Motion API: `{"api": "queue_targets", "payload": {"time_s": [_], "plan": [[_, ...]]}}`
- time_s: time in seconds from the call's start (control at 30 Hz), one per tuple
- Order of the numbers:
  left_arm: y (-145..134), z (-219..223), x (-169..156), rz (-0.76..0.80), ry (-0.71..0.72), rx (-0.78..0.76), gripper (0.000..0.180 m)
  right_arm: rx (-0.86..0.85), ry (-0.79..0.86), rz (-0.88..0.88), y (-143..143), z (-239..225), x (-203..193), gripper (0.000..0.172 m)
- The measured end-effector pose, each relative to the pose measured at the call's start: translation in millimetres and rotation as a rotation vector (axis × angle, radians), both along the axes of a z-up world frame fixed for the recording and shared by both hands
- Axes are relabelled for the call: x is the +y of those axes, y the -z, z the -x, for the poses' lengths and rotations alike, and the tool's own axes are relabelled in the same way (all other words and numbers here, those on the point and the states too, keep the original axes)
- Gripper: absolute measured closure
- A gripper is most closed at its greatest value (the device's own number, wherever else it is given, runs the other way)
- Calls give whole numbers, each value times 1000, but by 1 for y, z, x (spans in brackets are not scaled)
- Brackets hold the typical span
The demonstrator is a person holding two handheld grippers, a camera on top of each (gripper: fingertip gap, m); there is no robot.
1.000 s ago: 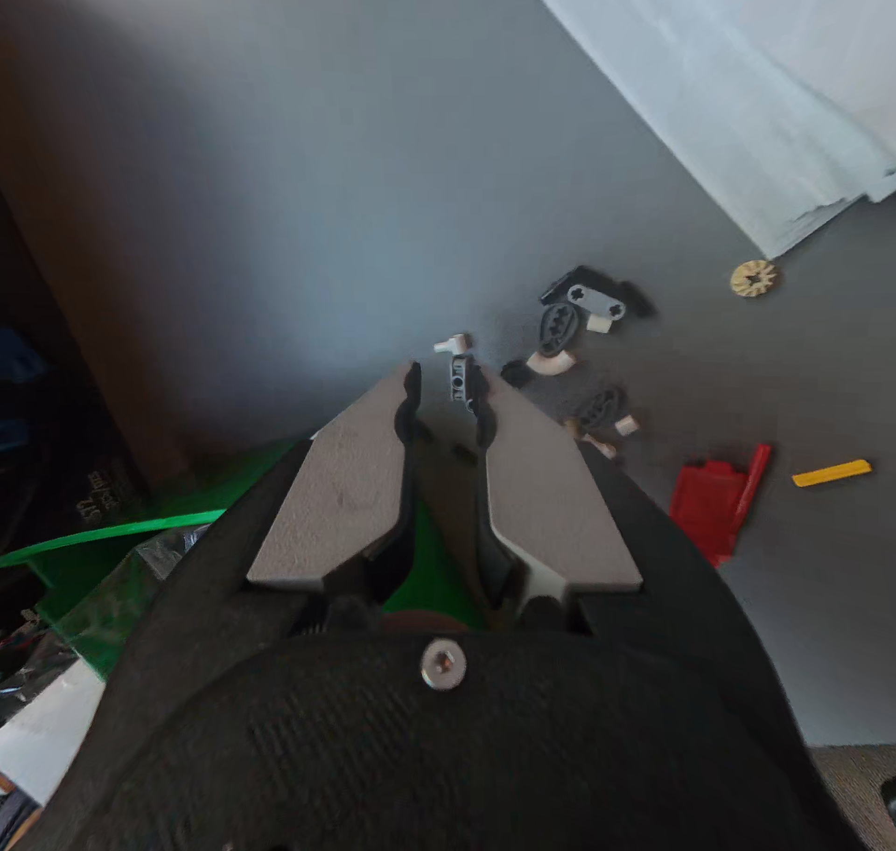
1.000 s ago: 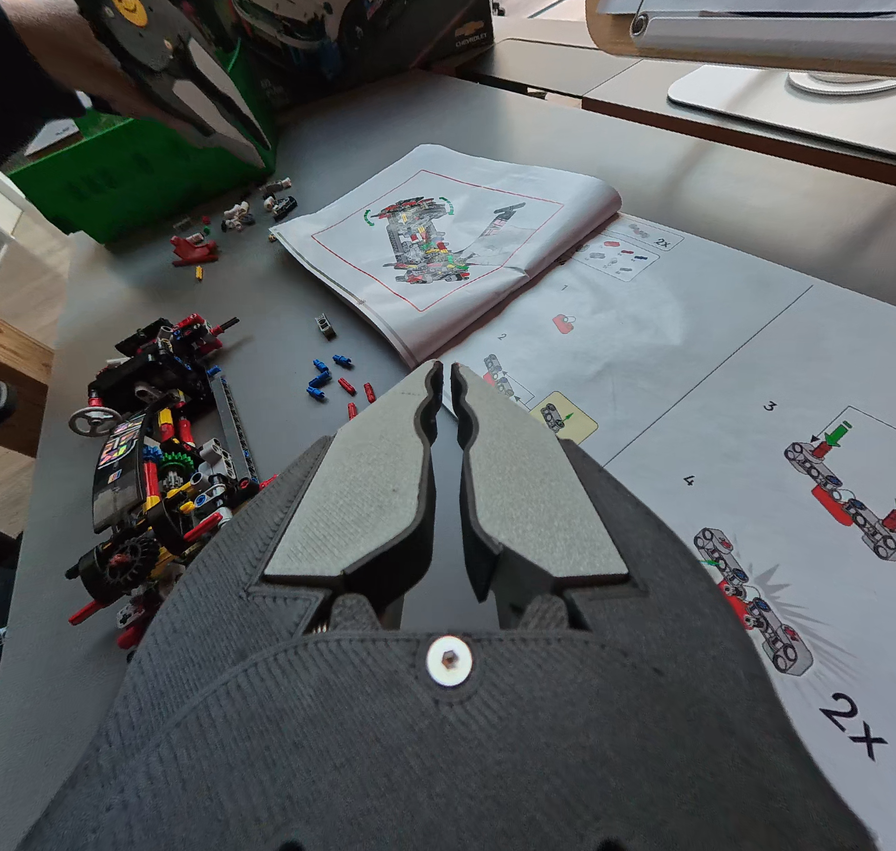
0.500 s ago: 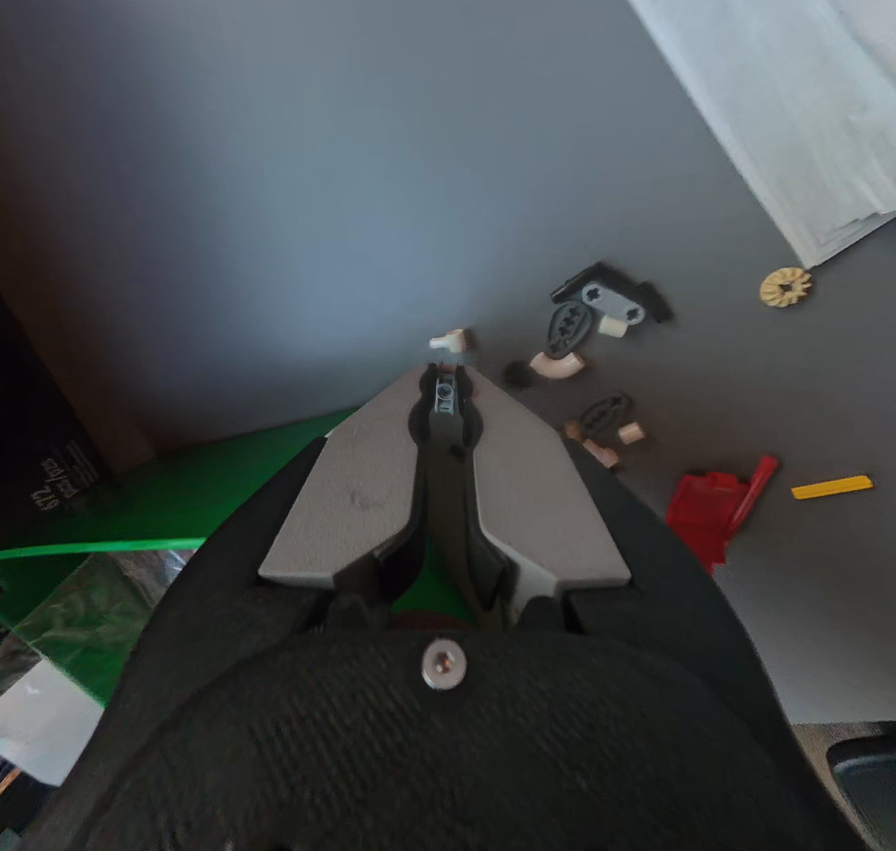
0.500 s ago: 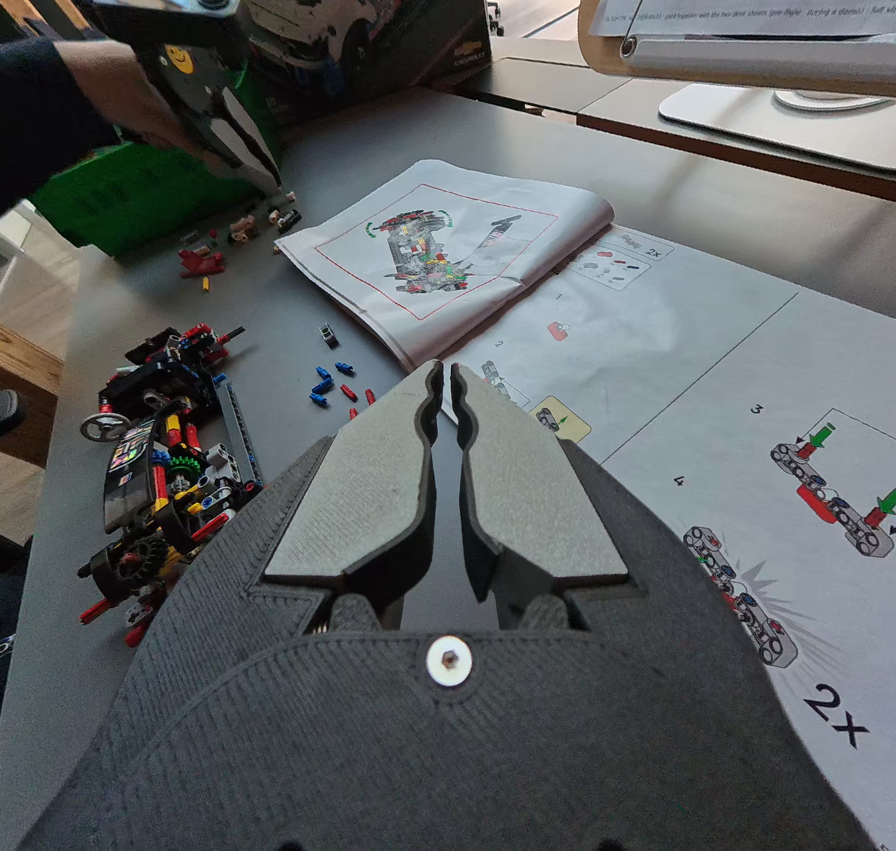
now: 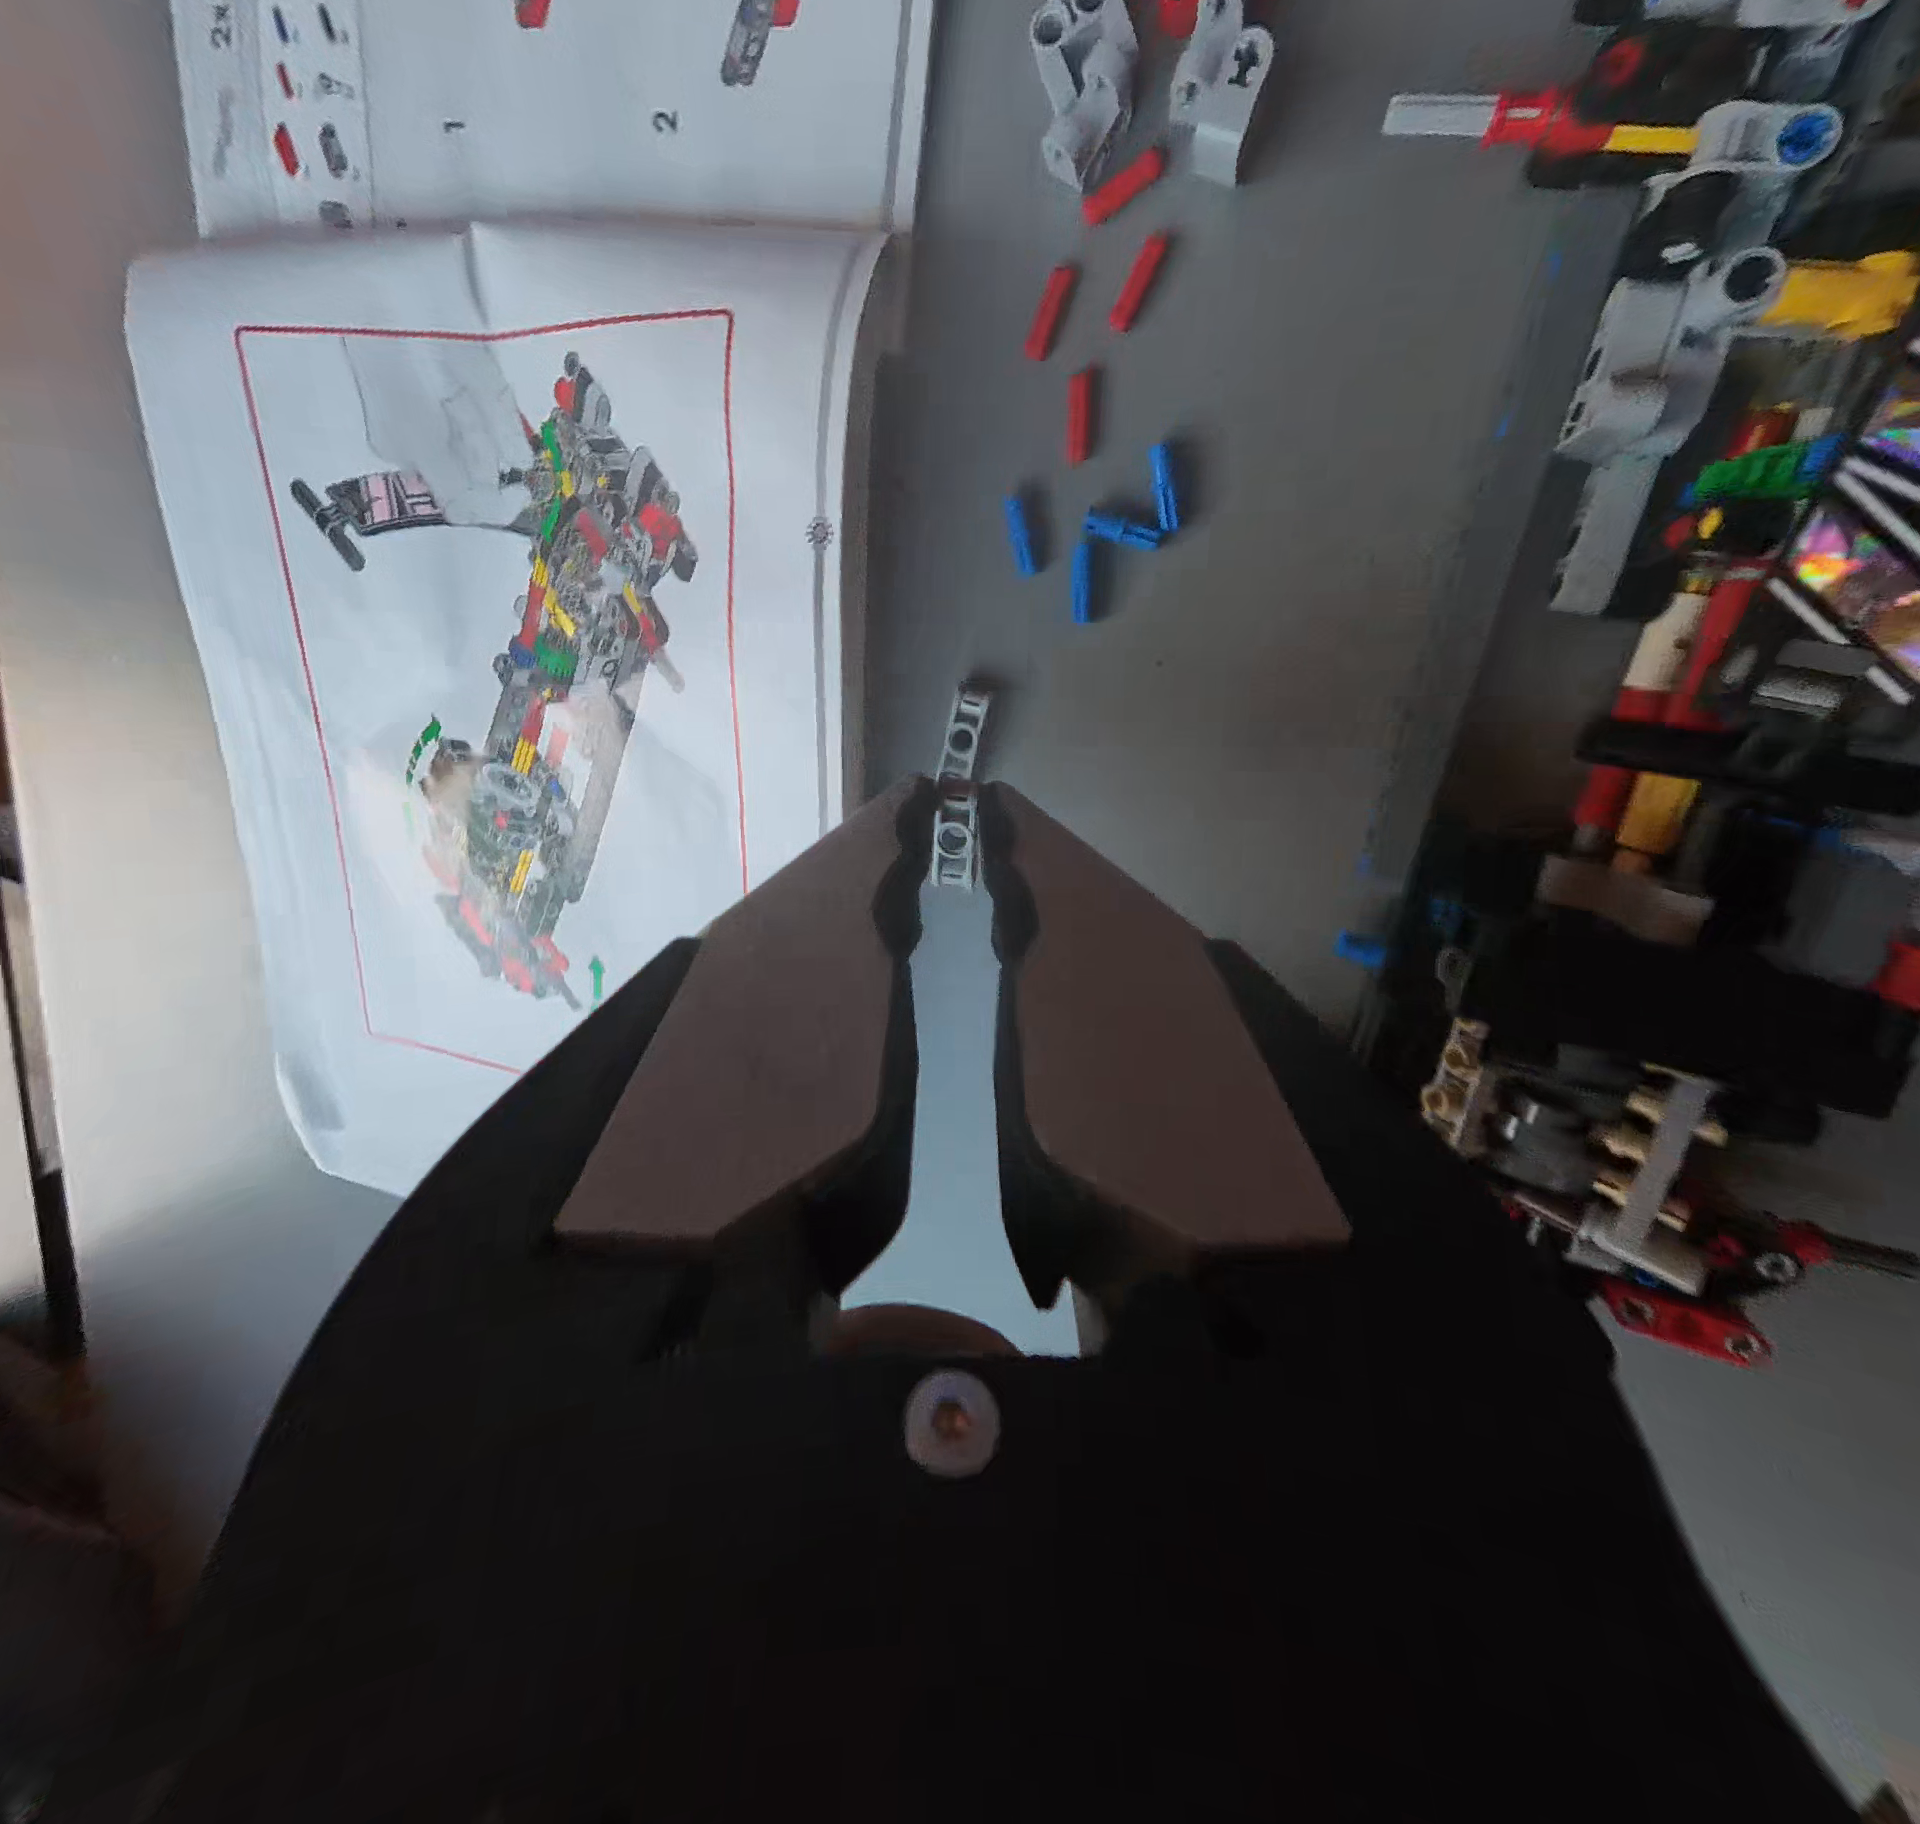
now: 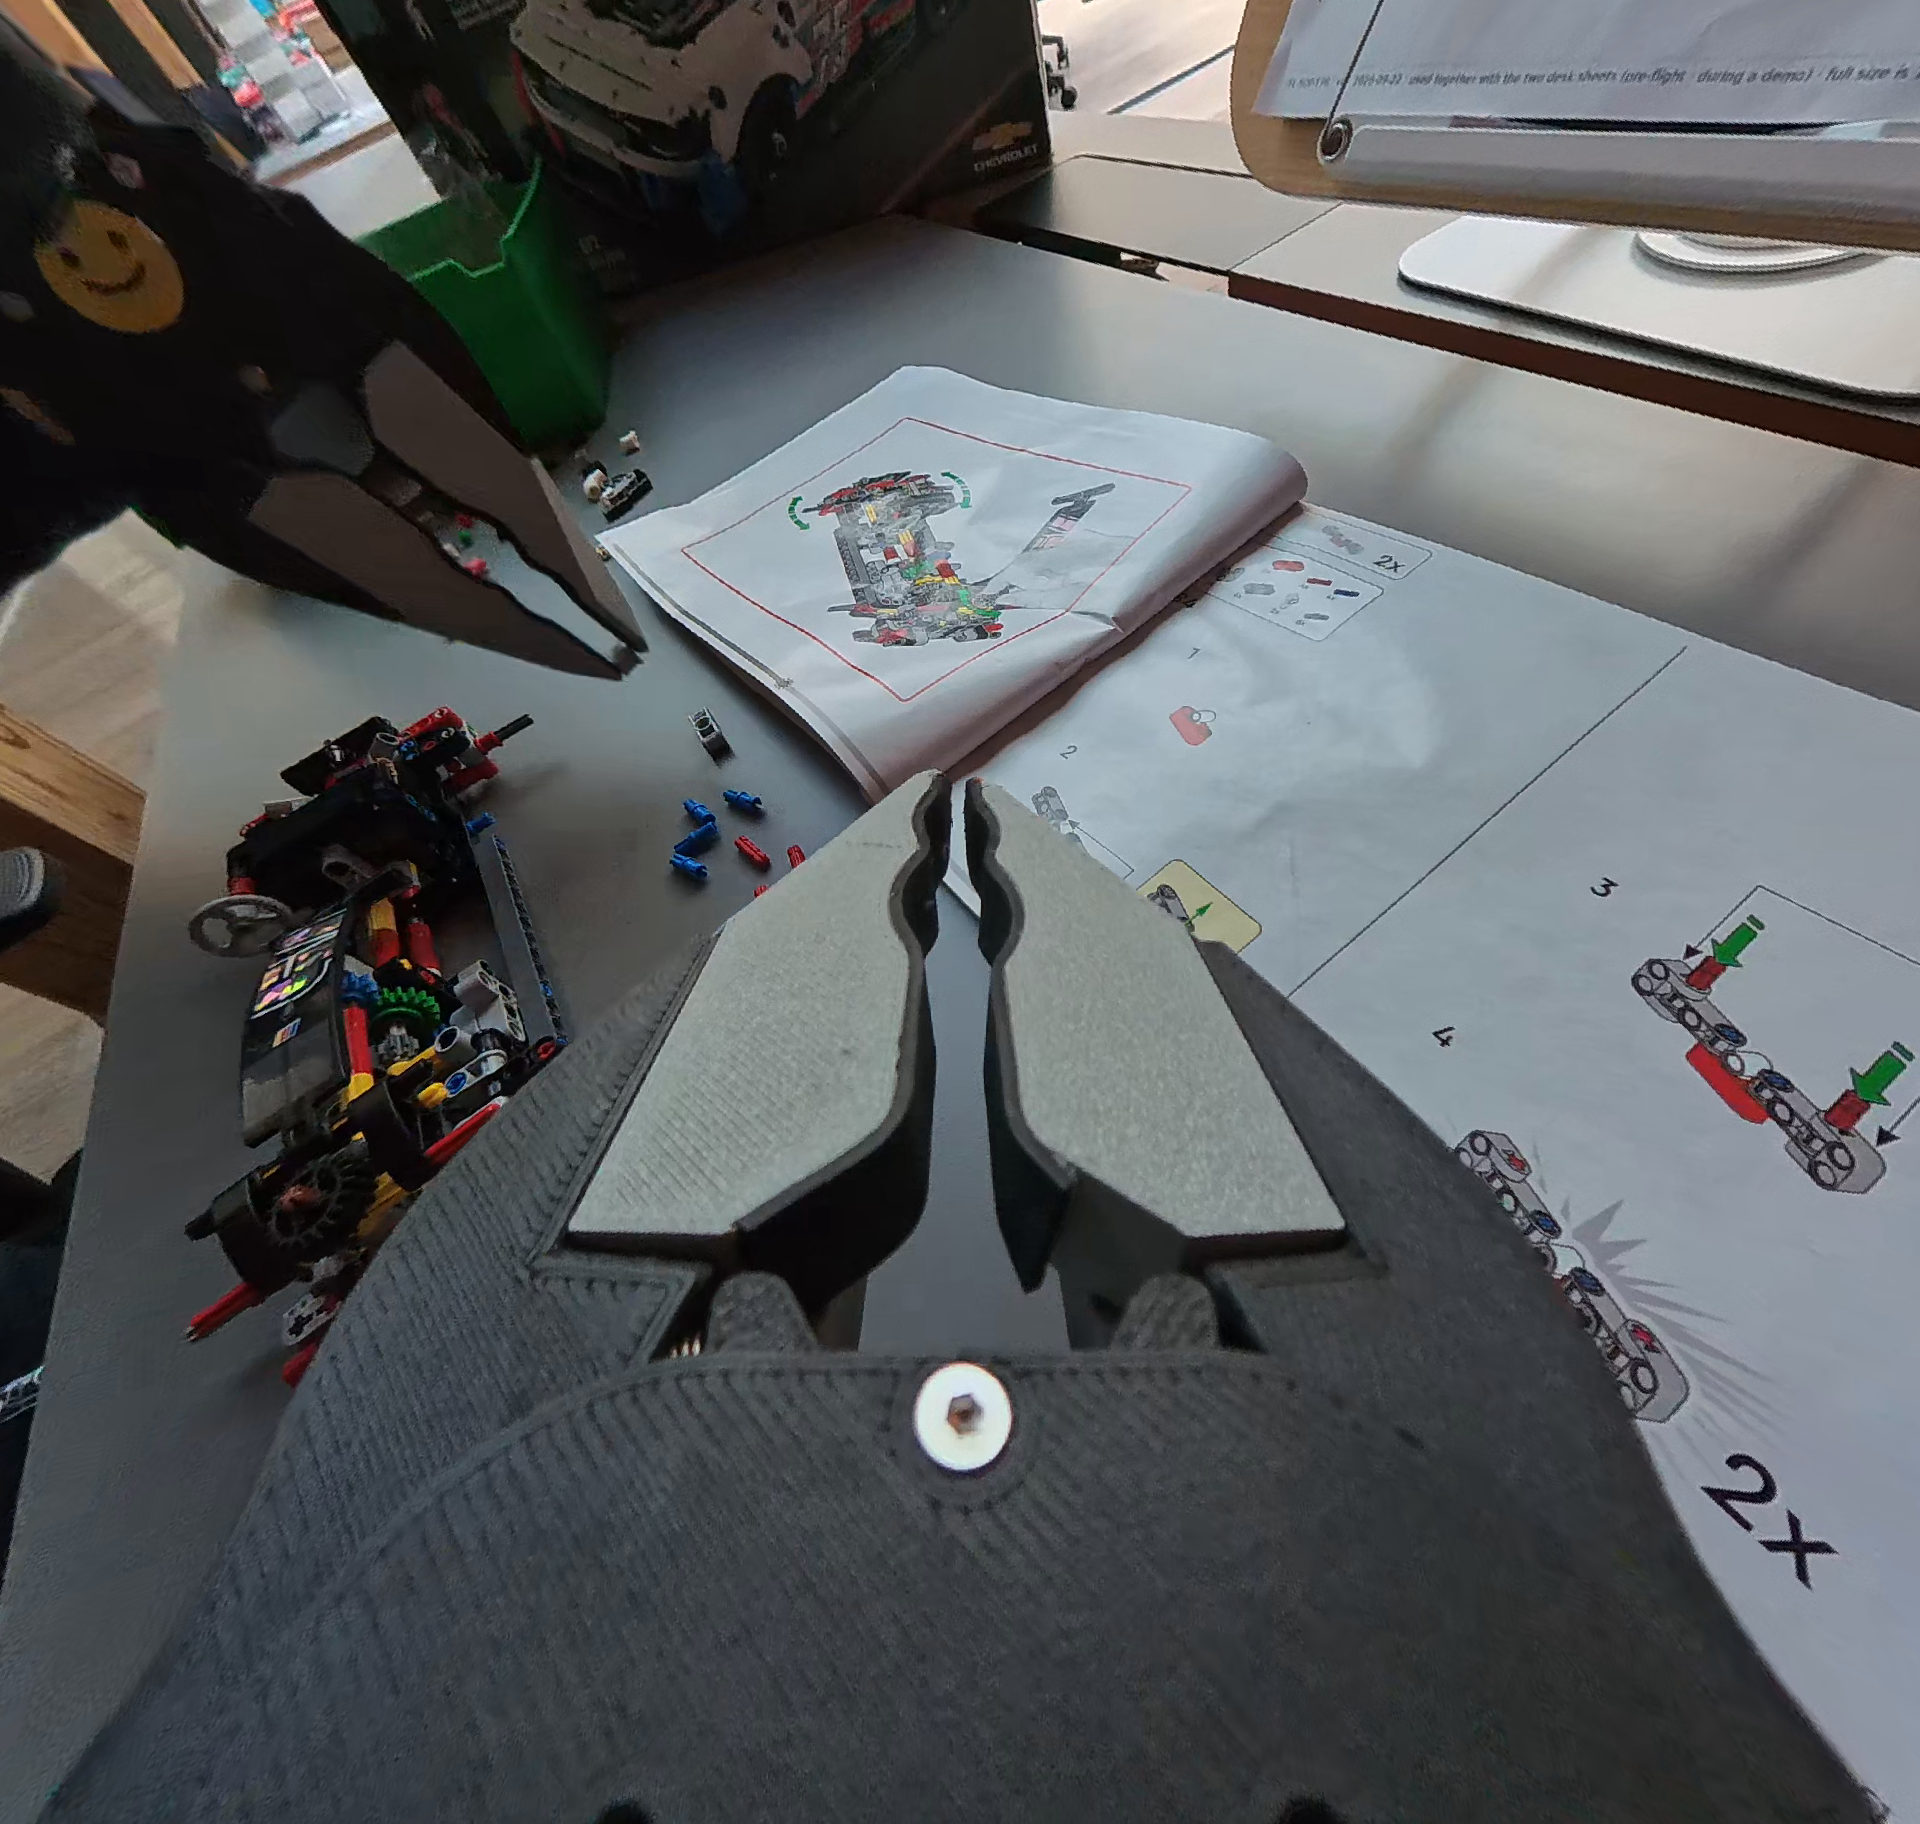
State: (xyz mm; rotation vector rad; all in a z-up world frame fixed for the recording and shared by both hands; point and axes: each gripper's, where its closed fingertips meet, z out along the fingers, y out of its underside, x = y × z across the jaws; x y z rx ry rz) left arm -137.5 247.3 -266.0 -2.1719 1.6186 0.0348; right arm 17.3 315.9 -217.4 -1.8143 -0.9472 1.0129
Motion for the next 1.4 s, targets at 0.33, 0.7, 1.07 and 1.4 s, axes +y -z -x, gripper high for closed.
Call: {"api": "queue_targets", "payload": {"time_s": [0.33, 0.7, 1.07, 1.4], "plan": [[24, 0, -5, 49, 31, 68, 165, 17, -2, -10, -7, -3, -1, 172], [-48, 111, -9, -37, -239, 117, 163, 18, -10, -6, -7, -2, -2, 172], [-16, 299, -58, 93, -802, 248, 164, 0, -18, 2, -1, 1, -4, 172], [11, 325, -102, 167, -987, 230, 152, -13, -22, 3, 2, 3, -5, 172]]}}
